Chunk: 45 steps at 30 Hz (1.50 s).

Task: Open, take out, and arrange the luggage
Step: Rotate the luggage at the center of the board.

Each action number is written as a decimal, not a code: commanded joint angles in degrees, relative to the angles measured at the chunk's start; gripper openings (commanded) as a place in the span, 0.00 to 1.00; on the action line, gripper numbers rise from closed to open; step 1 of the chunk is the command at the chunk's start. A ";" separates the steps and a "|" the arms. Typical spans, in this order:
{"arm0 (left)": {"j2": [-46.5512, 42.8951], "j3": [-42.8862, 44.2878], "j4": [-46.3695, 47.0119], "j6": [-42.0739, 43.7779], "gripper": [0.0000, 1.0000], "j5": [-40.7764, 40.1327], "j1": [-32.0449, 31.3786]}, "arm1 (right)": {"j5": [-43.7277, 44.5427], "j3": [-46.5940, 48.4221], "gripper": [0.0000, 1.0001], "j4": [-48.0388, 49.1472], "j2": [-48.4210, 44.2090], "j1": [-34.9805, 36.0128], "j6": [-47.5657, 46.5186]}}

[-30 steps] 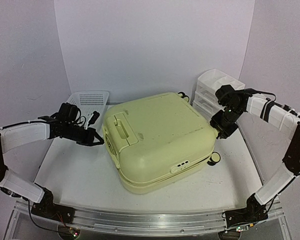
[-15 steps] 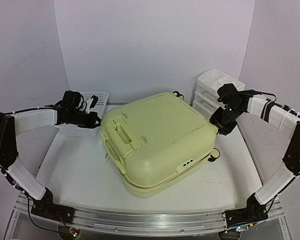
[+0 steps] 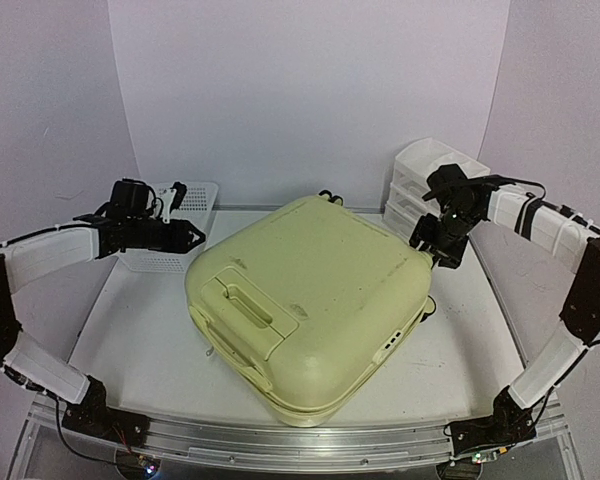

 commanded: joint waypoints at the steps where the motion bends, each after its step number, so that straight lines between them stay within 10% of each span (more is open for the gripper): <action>1: -12.98 -3.77 -1.58 -0.64 0.48 -2.92 -0.08 | 4.78 5.13 0.81 -3.43 1.41 2.00 -11.99; 7: -26.46 -8.77 -7.02 -1.82 0.99 -6.30 -0.10 | 4.40 6.14 0.98 -3.01 -3.05 1.95 -17.26; 12: -38.78 -11.40 -15.47 -12.82 1.00 -16.85 -0.13 | 0.40 3.37 0.98 -2.07 -9.02 2.00 -21.20; 22: -44.11 -9.49 -25.12 -15.76 0.98 9.60 -0.14 | -18.54 -3.45 0.98 -1.84 -19.00 2.12 -23.22; 31: -48.54 -17.43 -25.87 -24.87 0.98 16.87 -0.49 | -33.81 -16.61 0.98 11.30 -23.89 3.56 -12.90; 45: -34.52 -20.11 -11.10 -27.16 0.95 13.52 -11.67 | -34.17 -19.41 0.98 22.34 -17.48 4.27 -9.97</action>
